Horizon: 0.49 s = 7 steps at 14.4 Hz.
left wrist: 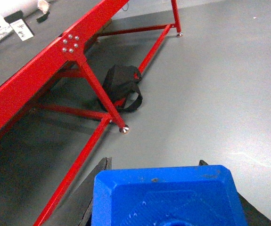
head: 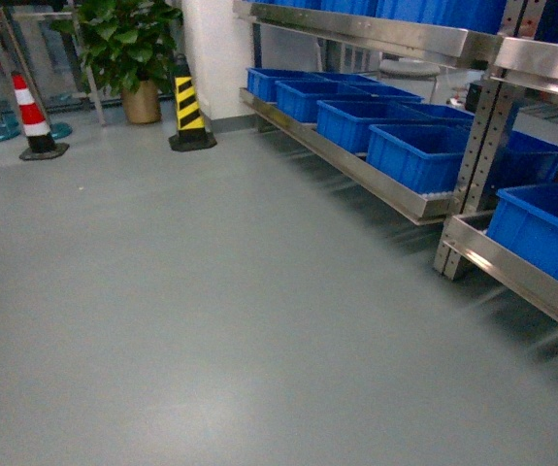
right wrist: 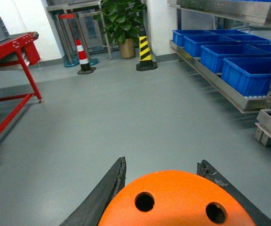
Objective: Sort blue parts and orange caps into right shelf containers
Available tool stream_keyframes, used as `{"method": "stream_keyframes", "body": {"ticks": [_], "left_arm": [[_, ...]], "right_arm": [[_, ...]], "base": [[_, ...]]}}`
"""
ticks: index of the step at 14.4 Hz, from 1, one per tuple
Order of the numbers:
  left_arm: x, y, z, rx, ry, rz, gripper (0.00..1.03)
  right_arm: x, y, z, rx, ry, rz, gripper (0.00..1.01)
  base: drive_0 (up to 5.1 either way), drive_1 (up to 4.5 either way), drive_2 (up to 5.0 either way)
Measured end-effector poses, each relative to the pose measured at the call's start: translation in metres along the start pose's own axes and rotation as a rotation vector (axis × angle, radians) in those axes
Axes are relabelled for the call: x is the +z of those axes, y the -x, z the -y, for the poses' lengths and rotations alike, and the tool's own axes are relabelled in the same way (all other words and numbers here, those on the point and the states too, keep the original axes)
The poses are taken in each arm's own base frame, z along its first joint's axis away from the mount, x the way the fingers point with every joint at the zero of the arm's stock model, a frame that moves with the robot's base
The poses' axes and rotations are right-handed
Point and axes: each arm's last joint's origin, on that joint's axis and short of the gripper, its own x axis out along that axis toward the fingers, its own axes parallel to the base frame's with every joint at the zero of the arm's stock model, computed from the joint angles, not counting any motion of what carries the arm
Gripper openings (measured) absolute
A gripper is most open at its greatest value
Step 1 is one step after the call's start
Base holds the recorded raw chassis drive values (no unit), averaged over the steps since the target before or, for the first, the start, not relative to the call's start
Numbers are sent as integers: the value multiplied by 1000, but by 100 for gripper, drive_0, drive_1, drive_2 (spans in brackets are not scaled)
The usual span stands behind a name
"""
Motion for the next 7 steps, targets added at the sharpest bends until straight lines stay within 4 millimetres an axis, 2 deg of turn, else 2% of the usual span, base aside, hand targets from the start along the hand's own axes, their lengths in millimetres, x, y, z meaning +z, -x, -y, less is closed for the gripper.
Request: {"method": "stream_keyframes", "body": {"ticks": [7], "left_arm": [[0,0,0,0,0,0,44]], "right_arm": [[0,0,0,0,0,0,41]], "base": [[-146,-146,-146]]}}
